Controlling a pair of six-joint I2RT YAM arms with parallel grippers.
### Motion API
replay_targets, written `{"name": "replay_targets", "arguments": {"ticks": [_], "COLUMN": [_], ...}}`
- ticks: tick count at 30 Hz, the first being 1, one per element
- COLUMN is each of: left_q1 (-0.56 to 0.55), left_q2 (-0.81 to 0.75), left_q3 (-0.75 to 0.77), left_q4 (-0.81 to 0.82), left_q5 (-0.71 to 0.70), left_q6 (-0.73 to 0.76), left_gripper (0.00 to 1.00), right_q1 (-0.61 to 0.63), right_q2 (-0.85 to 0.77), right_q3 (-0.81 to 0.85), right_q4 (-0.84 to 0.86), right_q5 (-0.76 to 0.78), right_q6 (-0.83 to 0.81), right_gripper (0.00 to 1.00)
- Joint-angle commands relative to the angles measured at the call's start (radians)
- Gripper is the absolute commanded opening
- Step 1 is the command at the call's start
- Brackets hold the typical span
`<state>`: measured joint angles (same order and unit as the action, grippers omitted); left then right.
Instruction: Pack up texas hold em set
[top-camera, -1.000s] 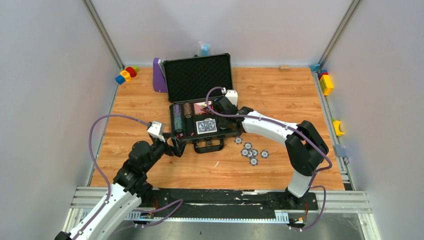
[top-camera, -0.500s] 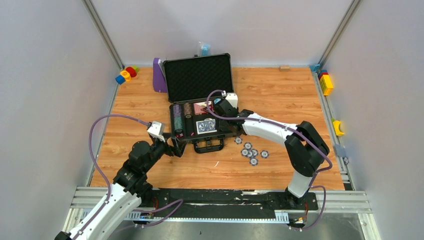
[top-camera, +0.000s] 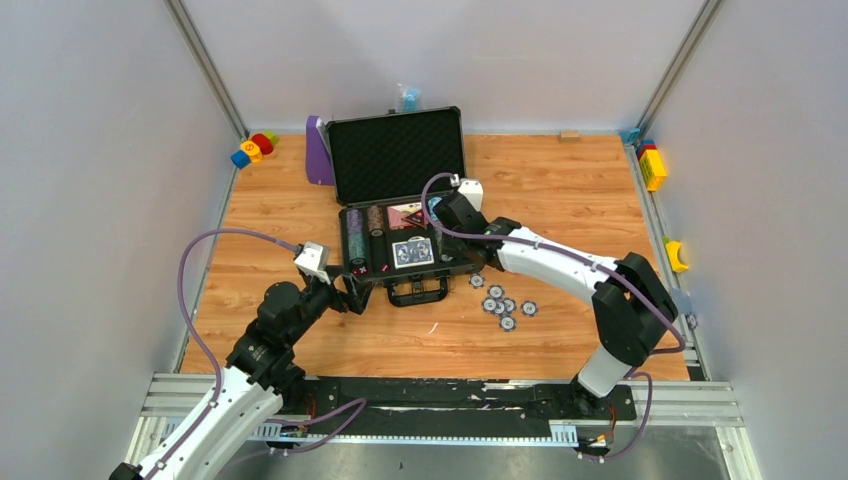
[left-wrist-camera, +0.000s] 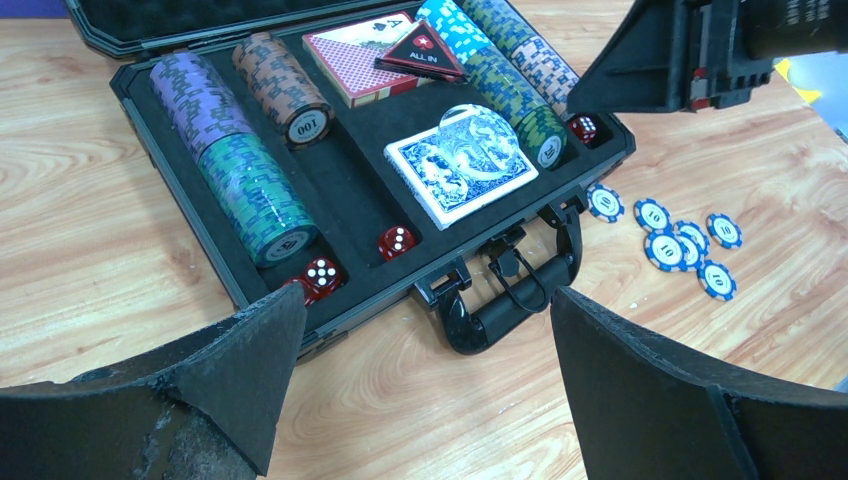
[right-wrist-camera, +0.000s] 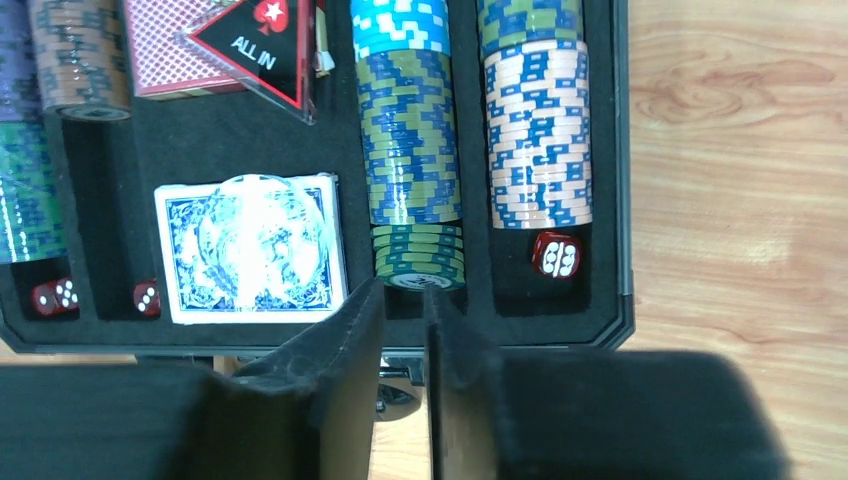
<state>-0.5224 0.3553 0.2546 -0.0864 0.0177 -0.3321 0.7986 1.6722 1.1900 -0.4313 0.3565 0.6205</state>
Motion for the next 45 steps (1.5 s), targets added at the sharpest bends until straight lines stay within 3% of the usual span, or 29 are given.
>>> {"name": "replay_targets", "arguments": {"ticks": [1,3,12,25,33,37,45], "left_q1": [0.0,-0.001,0.0,0.0,0.0,0.001,0.001], "left_q2": [-0.004,-0.003,-0.002,-0.003,-0.003,-0.002,-0.005], "left_q3": [0.006,0.006,0.007,0.007,0.008,0.007,0.007], "left_q4": [0.022,0.021,0.02,0.017,0.018,0.02,0.014], "left_q5": [-0.002,-0.002,-0.004,-0.004,-0.005,0.0,-0.002], "left_q6": [0.001,0.002,0.001,0.001,-0.001,-0.001,-0.001], "left_gripper": [1.0,1.0,1.0,1.0,1.0,1.0,1.0], "right_q1": [0.001,0.0,-0.015,-0.043,-0.088,-0.108,-0.117], "right_q2": [-0.056,-0.039,0.084,0.208,0.317,0.348,0.352], "right_q3": [-0.005,0.005,0.133,0.229,0.361,0.4,0.419], "right_q4": [-0.018,-0.041,-0.231,-0.308,-0.532,-0.573,-0.583], "right_q5": [-0.005,-0.005,-0.038,-0.04,-0.127,-0.222,-0.224], "right_q6": [-0.01,-0.01,0.112,0.281,0.53,0.607,0.686], "right_gripper": [0.11,0.0,0.0,0.0,0.0,0.0,0.0]}}
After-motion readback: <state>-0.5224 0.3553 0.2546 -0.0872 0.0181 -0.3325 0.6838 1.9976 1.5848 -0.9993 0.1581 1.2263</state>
